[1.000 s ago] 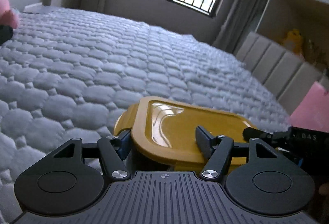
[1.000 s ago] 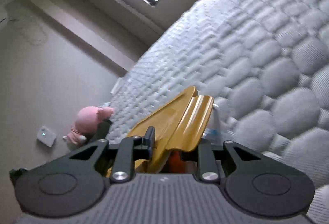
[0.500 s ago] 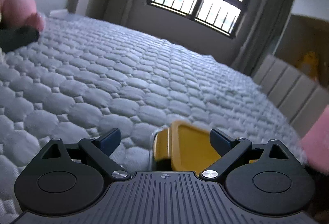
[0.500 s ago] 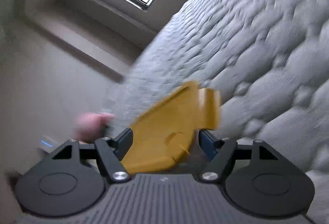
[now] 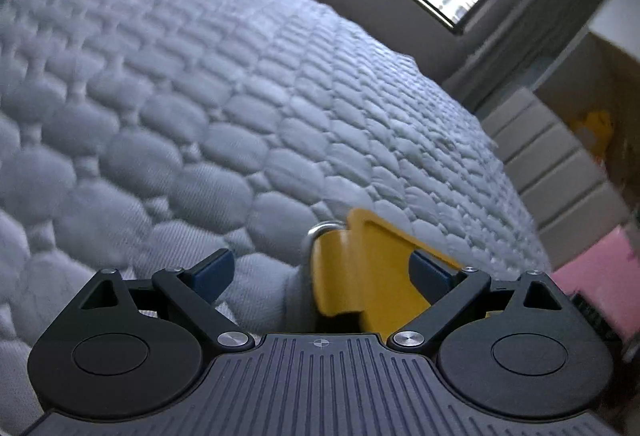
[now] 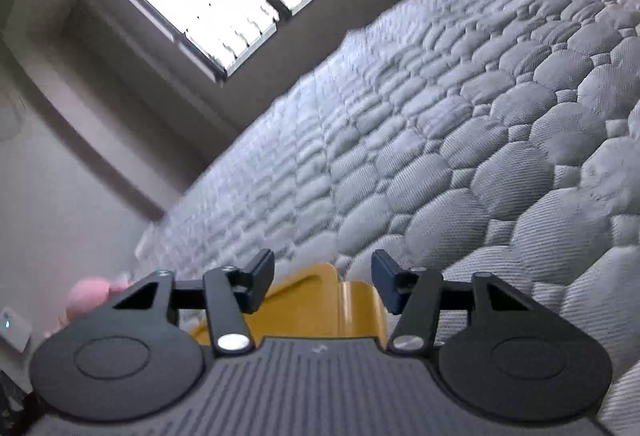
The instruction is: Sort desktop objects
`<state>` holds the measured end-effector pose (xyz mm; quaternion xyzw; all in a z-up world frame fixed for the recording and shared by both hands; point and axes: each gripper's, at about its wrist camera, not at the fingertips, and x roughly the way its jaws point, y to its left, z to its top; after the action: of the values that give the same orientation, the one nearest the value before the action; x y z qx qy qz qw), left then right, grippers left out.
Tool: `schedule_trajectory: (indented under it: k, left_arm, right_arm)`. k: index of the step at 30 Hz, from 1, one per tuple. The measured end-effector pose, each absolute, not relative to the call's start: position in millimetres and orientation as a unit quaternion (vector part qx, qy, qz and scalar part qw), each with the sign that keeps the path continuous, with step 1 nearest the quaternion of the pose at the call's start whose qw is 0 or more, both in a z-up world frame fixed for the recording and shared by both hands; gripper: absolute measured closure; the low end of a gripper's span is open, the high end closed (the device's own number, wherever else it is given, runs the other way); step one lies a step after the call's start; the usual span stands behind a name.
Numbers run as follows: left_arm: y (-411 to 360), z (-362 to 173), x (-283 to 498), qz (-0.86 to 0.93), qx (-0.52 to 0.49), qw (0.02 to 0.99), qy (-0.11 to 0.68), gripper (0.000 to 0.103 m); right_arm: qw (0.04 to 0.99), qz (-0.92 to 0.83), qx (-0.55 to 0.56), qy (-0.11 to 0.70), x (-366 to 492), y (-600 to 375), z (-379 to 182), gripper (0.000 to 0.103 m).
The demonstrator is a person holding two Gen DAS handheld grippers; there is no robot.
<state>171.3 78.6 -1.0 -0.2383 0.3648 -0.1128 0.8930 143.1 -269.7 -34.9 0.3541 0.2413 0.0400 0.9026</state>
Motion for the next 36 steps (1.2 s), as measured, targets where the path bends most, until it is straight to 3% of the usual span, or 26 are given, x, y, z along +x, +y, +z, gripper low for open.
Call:
schedule_trajectory:
  k: [9,15,19,22,27,29,30,36]
  left_arm:
    - [71,-14,171,-0.14,-0.253,0.887,0.36,0.006]
    - [68,-8,165,-0.173,-0.256,0.883,0.353,0.006]
    - [68,0,173,-0.123,-0.251,0.898,0.341,0.006]
    - [66,-8,190,-0.125,-0.272,0.882,0.363,0.006]
    - [60,-26,201,-0.149,-0.289,0.862,0.39,0.006]
    - [57,-29,203,-0.155,-0.29,0.858,0.396,0.006]
    - [57,-29,202,-0.155,-0.287,0.859,0.394,0.006]
    - [60,-20,182,-0.157,-0.262,0.87,0.387,0.006]
  right_arm:
    - [0.903,0.107,0.332,0.252,142,-258,-50,0.077]
    - [0.907,0.159,0.301,0.246,130,-244,-36,0.077]
    - [0.916,0.094,0.332,0.202,128,-268,-24,0.075]
    - [0.879,0.081,0.4,0.248,160,-299,-38,0.072]
    - [0.823,0.114,0.463,0.309,193,-310,-80,0.058]
    - [0.806,0.125,0.477,0.326,203,-309,-94,0.058]
    - [0.796,0.14,0.49,0.328,205,-309,-99,0.066]
    - [0.832,0.171,0.435,0.299,185,-289,-82,0.066]
